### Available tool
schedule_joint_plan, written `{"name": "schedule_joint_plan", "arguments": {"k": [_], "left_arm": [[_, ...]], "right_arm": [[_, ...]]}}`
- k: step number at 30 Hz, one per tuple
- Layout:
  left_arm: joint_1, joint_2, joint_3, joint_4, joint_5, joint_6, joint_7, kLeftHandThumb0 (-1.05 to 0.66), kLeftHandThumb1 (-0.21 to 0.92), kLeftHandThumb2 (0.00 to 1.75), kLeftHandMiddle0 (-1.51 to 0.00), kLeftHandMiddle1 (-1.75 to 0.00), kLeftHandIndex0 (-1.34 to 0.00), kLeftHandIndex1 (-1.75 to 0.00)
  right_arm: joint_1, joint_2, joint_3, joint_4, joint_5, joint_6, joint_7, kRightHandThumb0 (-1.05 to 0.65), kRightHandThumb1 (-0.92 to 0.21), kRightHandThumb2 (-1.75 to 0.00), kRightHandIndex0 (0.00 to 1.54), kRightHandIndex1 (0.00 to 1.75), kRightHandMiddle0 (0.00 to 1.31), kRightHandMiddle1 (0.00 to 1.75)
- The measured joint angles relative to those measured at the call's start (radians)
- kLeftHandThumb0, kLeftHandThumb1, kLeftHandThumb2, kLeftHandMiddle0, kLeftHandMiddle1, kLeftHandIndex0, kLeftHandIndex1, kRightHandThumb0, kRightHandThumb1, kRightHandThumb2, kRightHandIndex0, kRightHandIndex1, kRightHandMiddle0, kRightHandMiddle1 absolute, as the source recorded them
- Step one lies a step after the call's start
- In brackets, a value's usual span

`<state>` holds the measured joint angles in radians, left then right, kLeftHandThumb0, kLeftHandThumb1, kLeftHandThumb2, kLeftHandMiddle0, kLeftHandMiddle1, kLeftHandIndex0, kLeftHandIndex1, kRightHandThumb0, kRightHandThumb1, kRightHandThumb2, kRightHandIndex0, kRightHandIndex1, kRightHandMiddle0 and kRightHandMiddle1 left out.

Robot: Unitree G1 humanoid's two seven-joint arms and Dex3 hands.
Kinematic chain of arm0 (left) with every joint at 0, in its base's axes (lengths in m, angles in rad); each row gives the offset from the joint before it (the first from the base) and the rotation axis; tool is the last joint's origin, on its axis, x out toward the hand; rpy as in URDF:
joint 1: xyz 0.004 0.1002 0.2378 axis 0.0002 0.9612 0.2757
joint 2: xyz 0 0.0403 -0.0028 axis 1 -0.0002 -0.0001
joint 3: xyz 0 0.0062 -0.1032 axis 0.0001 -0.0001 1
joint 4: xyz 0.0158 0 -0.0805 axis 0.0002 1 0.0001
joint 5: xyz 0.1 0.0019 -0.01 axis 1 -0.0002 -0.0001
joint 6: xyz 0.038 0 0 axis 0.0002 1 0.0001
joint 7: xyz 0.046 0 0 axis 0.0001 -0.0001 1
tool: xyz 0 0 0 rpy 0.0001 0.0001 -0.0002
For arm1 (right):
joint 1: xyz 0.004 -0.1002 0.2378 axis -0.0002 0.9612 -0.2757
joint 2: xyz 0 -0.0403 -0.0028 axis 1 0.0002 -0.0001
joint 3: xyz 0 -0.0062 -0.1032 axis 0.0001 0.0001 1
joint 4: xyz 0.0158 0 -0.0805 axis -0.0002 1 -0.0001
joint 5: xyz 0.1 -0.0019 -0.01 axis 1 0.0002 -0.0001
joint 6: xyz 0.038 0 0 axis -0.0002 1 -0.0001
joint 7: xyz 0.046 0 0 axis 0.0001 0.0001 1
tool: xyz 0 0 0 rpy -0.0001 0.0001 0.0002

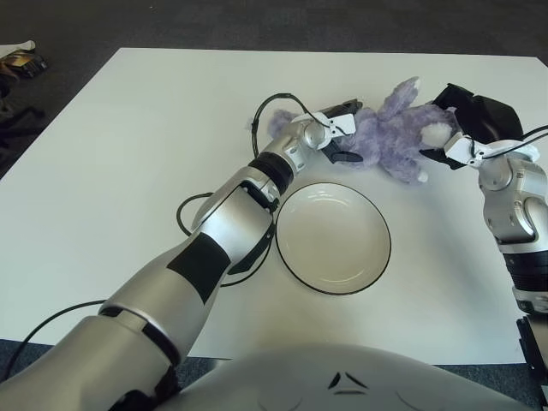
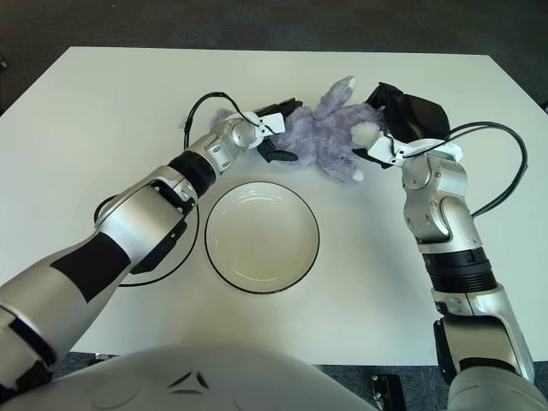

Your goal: Put the doll into the plate.

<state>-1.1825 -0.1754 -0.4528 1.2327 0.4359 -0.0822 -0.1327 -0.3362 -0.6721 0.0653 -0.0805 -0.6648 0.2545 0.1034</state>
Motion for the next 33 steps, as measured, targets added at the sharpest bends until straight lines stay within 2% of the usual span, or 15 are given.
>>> {"name": "schedule_joint_plan", "arguments": {"k": [1, 4, 9, 13, 20, 28, 33], "left_arm": [[0.000, 0.000, 0.000, 0.001, 0.000, 0.000, 0.010, 0.04, 0.34, 0.99, -0.53, -1.53, 0.00, -1.12], [0.001, 0.000, 0.000, 0.003, 0.002, 0.006, 0.048, 0.32, 0.35, 1.07, -0.64, -1.53, 0.00, -1.36], [0.006, -0.001, -0.002, 0.004, 0.004, 0.011, 0.098, 0.48, 0.22, 1.34, -0.72, -1.65, 0.00, -1.64], [0.008, -0.001, -0.008, 0.004, 0.005, 0.013, 0.123, 0.52, 0.17, 1.46, -0.74, -1.72, -0.03, -1.72], [0.008, -0.001, -0.008, 0.003, 0.003, 0.029, 0.135, 0.53, 0.15, 1.51, -0.74, -1.74, -0.17, -1.74], [0.010, -0.001, -0.012, -0.002, 0.004, 0.036, 0.137, 0.53, 0.16, 1.49, -0.73, -1.75, -0.46, -1.75], [0.013, -0.001, -0.030, -0.004, 0.013, 0.031, 0.162, 0.53, 0.17, 1.49, -0.73, -1.75, -0.57, -1.75]], "right_arm": [[0.000, 0.000, 0.000, 0.000, 0.000, 0.000, 0.000, -0.01, -0.28, -1.15, 0.55, 1.52, 0.87, 1.32], [0.001, 0.000, -0.001, 0.000, 0.000, 0.000, 0.000, -0.01, -0.28, -1.15, 0.55, 1.51, 0.87, 1.32], [0.002, 0.000, -0.003, 0.000, 0.000, -0.002, -0.003, -0.01, -0.29, -1.14, 0.55, 1.52, 0.87, 1.32], [0.002, 0.000, -0.004, 0.000, 0.001, -0.007, -0.005, -0.01, -0.27, -1.16, 0.55, 1.54, 0.88, 1.31], [0.004, 0.008, -0.009, -0.001, 0.005, -0.017, -0.006, -0.01, -0.24, -1.20, 0.56, 1.58, 0.89, 1.29], [0.006, 0.018, -0.016, -0.004, 0.005, -0.016, -0.006, -0.01, -0.26, -1.18, 0.56, 1.55, 0.88, 1.32], [0.007, 0.023, -0.025, -0.004, 0.008, -0.017, -0.006, -0.01, -0.26, -1.16, 0.57, 1.52, 0.89, 1.30]]}}
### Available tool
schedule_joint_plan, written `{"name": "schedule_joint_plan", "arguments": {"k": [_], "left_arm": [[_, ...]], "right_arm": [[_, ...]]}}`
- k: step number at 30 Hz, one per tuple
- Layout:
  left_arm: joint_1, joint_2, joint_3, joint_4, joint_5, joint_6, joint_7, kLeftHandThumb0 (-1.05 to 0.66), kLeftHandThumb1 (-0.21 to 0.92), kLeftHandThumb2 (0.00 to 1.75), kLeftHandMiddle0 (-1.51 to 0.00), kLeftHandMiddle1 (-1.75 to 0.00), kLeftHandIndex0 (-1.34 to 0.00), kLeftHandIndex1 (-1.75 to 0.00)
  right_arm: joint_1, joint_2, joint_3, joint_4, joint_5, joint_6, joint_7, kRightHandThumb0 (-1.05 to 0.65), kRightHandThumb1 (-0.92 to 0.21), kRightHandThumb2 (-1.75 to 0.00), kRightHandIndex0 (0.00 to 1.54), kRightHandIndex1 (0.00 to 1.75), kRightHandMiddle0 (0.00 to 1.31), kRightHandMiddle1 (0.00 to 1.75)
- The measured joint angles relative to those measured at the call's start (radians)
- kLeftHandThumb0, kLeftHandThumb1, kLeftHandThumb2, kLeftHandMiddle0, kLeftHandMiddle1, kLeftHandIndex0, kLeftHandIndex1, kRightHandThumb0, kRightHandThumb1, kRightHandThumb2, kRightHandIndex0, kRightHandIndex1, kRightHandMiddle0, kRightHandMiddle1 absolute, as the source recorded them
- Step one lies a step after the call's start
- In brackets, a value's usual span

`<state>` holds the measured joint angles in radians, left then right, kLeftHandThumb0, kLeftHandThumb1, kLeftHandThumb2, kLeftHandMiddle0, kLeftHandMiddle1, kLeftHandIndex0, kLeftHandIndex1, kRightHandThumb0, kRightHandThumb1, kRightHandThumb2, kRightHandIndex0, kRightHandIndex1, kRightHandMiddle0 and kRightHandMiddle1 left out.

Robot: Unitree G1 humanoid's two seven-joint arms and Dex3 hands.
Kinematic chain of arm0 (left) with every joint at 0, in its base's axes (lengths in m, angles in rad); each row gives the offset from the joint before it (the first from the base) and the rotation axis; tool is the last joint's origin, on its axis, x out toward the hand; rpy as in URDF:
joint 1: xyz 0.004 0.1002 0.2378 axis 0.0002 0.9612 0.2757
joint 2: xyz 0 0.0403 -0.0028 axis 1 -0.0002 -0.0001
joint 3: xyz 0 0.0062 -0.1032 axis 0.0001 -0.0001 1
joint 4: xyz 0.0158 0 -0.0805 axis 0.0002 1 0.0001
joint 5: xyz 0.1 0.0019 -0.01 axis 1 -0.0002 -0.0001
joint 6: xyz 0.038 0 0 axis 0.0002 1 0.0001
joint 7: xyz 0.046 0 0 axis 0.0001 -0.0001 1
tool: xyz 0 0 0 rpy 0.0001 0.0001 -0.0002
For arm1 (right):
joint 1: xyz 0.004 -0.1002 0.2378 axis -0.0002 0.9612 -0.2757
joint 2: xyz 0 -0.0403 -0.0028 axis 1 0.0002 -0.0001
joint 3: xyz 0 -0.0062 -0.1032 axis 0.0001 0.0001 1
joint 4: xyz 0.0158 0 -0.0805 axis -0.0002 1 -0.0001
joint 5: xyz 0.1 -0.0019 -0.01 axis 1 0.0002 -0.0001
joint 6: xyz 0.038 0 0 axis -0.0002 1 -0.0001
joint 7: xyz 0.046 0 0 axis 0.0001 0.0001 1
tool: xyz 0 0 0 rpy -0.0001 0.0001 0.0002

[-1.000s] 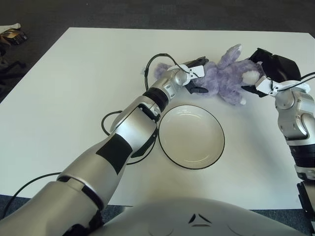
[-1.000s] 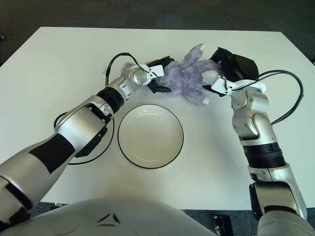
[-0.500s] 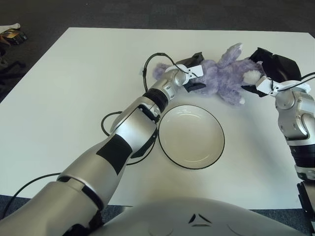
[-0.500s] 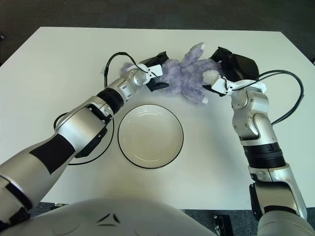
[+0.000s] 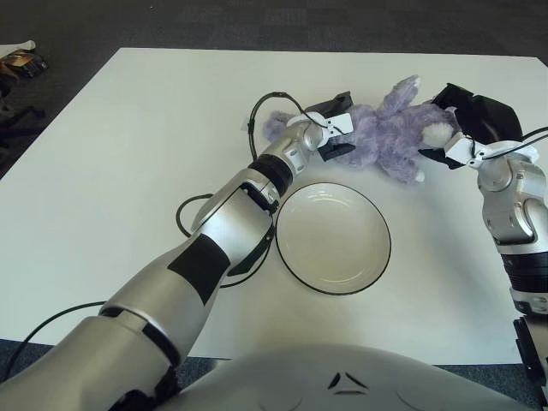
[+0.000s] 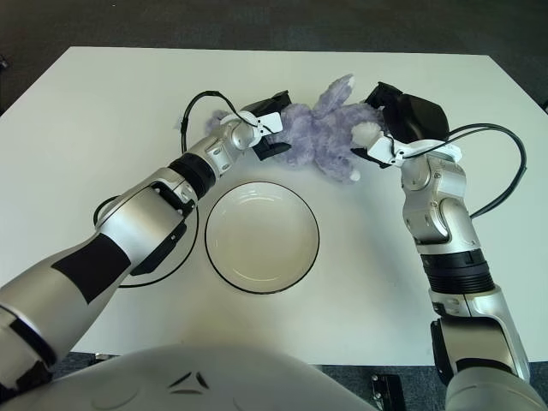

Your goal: Put the doll into the plate.

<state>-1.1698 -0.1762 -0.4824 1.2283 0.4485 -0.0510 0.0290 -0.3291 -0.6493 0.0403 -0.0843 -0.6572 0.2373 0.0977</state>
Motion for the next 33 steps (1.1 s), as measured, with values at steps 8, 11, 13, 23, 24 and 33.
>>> {"name": "schedule_joint_plan", "arguments": {"k": [8, 11, 13, 23, 24, 33], "left_arm": [[0.001, 0.000, -0.029, 0.000, 0.015, -0.017, 0.029, 0.53, 0.16, 1.50, -0.73, -1.75, -0.66, -1.75], [0.002, 0.000, -0.032, 0.000, 0.015, -0.021, 0.034, 0.53, 0.16, 1.50, -0.74, -1.75, -0.68, -1.75], [0.003, 0.000, -0.034, 0.000, 0.015, -0.024, 0.035, 0.54, 0.16, 1.50, -0.74, -1.75, -0.68, -1.75], [0.009, 0.001, -0.049, 0.004, 0.027, -0.057, 0.042, 0.53, 0.16, 1.50, -0.74, -1.75, -0.74, -1.75], [0.010, 0.002, -0.050, 0.004, 0.027, -0.061, 0.042, 0.53, 0.16, 1.50, -0.74, -1.75, -0.74, -1.75], [0.020, 0.005, -0.037, 0.017, 0.027, -0.117, 0.064, 0.54, 0.15, 1.51, -0.74, -1.75, -0.78, -1.75]], "right_arm": [[0.006, 0.005, -0.013, 0.000, 0.005, -0.006, 0.000, -0.01, -0.28, -1.14, 0.58, 1.49, 0.88, 1.31], [0.008, 0.005, -0.015, 0.000, 0.007, -0.010, 0.000, -0.01, -0.28, -1.14, 0.58, 1.49, 0.88, 1.31], [0.010, 0.005, -0.017, 0.000, 0.008, -0.013, 0.000, -0.01, -0.28, -1.14, 0.58, 1.49, 0.88, 1.31], [0.012, 0.008, -0.019, 0.000, 0.008, -0.013, 0.000, -0.01, -0.30, -1.11, 0.59, 1.45, 0.86, 1.33], [0.012, 0.008, -0.019, 0.000, 0.008, -0.013, 0.000, -0.01, -0.30, -1.11, 0.59, 1.45, 0.86, 1.33], [0.014, 0.019, -0.033, 0.000, 0.019, -0.029, -0.016, 0.00, -0.23, -1.22, 0.70, 1.52, 0.76, 1.37]]}}
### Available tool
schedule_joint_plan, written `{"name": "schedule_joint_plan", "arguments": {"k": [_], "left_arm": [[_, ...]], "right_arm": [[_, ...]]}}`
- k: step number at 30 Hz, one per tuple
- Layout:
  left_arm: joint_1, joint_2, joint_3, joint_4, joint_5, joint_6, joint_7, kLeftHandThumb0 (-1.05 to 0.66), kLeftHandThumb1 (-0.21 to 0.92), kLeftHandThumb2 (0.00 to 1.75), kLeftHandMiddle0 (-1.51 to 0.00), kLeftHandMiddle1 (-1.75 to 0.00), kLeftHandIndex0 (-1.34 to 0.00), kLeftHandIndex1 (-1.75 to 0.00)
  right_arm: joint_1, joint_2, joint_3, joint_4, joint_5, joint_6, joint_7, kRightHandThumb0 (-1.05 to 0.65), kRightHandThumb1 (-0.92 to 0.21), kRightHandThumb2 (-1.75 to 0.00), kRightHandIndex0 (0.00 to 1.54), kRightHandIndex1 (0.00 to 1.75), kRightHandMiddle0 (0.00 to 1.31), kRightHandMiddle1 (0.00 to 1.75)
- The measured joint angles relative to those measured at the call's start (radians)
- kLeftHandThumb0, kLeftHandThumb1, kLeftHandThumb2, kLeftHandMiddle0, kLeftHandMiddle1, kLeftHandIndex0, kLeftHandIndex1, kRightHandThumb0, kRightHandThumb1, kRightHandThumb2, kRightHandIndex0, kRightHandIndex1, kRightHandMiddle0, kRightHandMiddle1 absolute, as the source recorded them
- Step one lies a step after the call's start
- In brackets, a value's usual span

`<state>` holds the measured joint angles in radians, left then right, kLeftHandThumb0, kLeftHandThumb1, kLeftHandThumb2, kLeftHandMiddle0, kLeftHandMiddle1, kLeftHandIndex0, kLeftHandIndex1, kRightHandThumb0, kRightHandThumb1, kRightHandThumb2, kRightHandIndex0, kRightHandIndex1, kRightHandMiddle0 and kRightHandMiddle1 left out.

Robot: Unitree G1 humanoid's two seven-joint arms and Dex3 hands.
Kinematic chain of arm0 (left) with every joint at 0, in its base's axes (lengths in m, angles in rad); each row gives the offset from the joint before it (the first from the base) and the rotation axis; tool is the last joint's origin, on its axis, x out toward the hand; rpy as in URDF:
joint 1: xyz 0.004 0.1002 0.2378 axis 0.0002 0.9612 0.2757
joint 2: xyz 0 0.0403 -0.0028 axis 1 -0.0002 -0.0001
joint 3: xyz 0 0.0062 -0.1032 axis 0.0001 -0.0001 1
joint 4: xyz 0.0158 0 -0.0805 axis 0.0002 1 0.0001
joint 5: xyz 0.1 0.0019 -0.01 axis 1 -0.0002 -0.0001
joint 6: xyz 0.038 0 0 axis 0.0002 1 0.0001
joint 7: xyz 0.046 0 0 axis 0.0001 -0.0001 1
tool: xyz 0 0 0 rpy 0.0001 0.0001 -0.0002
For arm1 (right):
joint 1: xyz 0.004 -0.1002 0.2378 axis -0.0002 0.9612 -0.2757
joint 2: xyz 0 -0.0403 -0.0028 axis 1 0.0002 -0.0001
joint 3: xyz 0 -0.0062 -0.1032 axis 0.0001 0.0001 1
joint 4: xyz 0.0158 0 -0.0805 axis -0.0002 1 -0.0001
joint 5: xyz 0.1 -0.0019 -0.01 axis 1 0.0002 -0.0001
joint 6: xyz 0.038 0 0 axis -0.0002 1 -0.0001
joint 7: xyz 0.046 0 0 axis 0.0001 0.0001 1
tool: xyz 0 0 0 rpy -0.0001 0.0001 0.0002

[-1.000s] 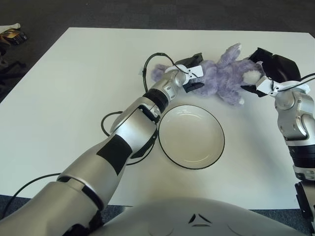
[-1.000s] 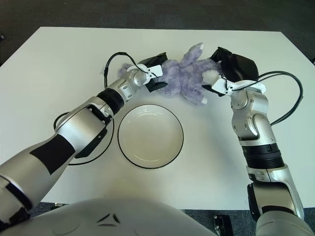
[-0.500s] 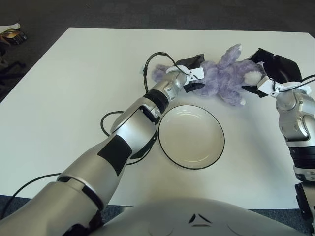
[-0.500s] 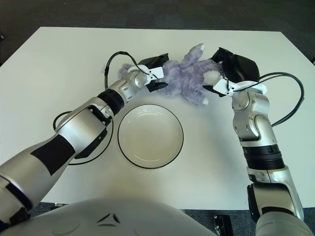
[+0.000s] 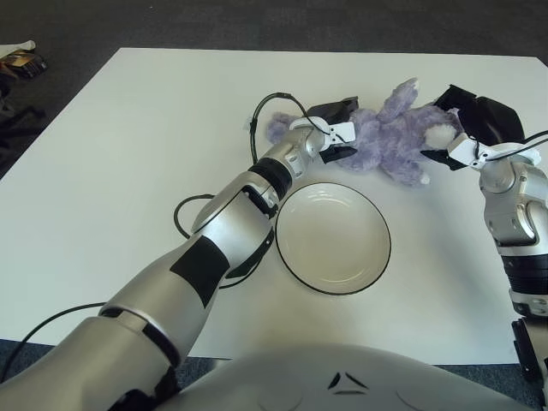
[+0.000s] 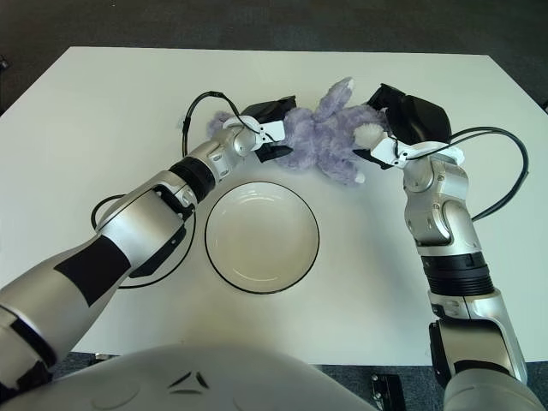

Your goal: Put the doll into the plate.

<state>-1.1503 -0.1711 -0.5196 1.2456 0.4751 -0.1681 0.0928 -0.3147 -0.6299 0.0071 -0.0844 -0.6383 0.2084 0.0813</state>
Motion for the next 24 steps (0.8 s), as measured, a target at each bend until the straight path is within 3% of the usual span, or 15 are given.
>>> {"name": "schedule_joint_plan", "arguments": {"k": [9, 24], "left_arm": [[0.032, 0.015, 0.053, 0.005, -0.022, -0.095, 0.006, 0.54, 0.15, 1.52, -0.75, -1.75, -0.83, -1.75], [0.033, 0.061, 0.108, -0.036, -0.026, -0.133, -0.007, 0.55, 0.12, 1.55, -0.77, -1.75, -0.89, -1.75]], "right_arm": [[0.001, 0.012, -0.019, 0.004, 0.024, -0.057, -0.038, 0.00, -0.21, -1.27, 0.79, 1.54, 0.67, 1.42], [-0.007, 0.051, -0.031, 0.021, 0.040, -0.077, -0.073, 0.00, -0.21, -1.26, 0.80, 1.52, 0.64, 1.44]]}}
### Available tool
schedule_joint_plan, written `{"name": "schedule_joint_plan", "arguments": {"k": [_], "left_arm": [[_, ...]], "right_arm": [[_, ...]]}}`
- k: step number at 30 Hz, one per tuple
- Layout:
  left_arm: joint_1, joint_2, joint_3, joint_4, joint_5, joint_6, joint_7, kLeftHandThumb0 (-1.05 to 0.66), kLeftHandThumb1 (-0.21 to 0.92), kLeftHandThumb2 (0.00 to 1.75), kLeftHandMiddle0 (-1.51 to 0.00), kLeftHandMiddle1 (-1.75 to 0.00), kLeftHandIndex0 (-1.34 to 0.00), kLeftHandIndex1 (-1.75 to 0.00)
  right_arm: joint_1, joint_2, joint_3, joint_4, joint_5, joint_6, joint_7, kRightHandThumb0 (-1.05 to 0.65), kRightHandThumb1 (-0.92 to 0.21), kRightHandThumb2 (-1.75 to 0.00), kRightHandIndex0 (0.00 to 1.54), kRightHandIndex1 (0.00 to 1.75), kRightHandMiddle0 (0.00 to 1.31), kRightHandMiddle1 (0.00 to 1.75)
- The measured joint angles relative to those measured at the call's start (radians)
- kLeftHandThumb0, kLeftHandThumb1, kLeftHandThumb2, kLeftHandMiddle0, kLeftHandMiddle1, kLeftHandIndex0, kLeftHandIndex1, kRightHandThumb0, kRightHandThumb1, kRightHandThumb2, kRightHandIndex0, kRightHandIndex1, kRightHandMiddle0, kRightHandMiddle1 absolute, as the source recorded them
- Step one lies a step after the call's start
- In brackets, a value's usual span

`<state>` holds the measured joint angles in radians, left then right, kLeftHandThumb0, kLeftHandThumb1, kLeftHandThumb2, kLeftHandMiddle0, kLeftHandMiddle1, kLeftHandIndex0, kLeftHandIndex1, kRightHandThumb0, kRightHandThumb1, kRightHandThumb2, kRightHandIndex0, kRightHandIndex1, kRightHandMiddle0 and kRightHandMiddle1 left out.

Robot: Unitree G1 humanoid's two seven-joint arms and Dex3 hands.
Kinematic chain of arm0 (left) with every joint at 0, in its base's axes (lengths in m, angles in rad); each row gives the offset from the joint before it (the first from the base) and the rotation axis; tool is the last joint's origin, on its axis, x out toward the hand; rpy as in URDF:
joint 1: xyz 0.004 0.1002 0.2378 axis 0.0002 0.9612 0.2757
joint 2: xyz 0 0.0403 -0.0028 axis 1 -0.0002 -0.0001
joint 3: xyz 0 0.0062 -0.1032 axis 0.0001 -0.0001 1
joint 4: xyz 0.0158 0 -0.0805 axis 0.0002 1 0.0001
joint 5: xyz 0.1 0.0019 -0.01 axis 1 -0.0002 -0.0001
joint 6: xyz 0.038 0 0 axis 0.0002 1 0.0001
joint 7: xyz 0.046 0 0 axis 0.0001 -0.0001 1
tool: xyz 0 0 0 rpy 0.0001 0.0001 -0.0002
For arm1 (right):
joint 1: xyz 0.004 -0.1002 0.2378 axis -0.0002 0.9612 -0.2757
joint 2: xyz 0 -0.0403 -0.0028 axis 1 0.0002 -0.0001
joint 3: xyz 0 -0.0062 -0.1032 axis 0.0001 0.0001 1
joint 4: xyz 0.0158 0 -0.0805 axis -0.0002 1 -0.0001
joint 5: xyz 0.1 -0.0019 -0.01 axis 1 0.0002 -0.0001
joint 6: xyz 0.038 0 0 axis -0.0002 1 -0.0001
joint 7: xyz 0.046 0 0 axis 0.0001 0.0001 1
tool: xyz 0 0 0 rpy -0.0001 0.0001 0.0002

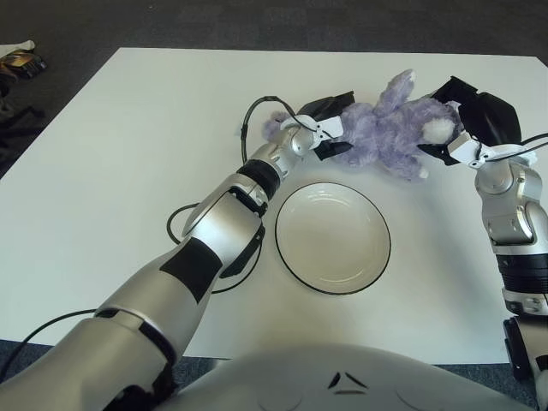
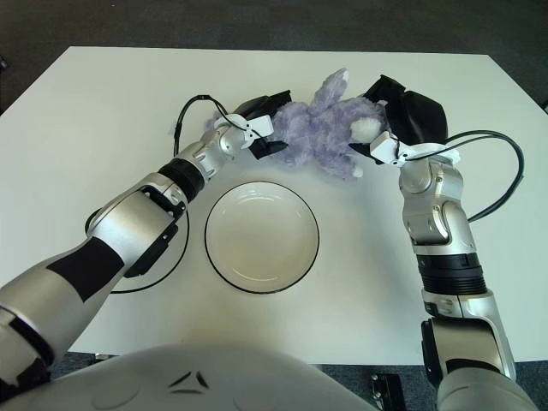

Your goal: Put the doll into the plate.

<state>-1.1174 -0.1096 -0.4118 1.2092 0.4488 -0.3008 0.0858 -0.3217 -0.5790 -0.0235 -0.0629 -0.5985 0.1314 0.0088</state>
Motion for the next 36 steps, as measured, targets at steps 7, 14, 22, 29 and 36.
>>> {"name": "schedule_joint_plan", "arguments": {"k": [7, 14, 22, 29, 36], "left_arm": [[0.001, 0.048, 0.025, -0.054, -0.009, -0.026, -0.018, 0.55, 0.13, 1.53, -0.76, -1.75, -0.92, -1.75], [0.002, 0.085, 0.049, -0.109, -0.018, -0.033, -0.043, 0.53, 0.15, 1.51, -0.74, -1.75, -0.94, -1.75], [0.036, 0.147, 0.070, -0.255, -0.035, -0.010, -0.128, 0.53, 0.16, 1.51, -0.74, -1.75, -0.93, -1.75], [0.067, 0.178, 0.079, -0.379, -0.030, 0.041, -0.133, 0.53, 0.15, 1.51, -0.74, -1.75, -0.90, -1.75], [0.088, 0.214, 0.081, -0.449, -0.030, 0.045, -0.162, 0.54, 0.14, 1.53, -0.75, -1.75, -0.90, -1.75]], "right_arm": [[-0.018, 0.006, -0.003, 0.000, 0.013, -0.005, -0.004, 0.00, -0.25, -1.21, 0.78, 1.49, 0.65, 1.43], [-0.038, 0.015, -0.005, -0.003, 0.043, -0.011, -0.004, 0.00, -0.25, -1.19, 0.80, 1.45, 0.64, 1.43], [-0.057, 0.020, -0.006, -0.035, 0.072, -0.002, 0.024, 0.00, -0.26, -1.19, 0.79, 1.47, 0.65, 1.42], [-0.084, 0.023, 0.003, -0.087, 0.064, 0.055, 0.068, 0.00, -0.32, -1.09, 0.67, 1.35, 0.75, 1.44], [-0.098, 0.022, 0.025, -0.145, 0.026, 0.109, 0.117, -0.01, -0.34, -1.03, 0.64, 1.31, 0.81, 1.39]]}}
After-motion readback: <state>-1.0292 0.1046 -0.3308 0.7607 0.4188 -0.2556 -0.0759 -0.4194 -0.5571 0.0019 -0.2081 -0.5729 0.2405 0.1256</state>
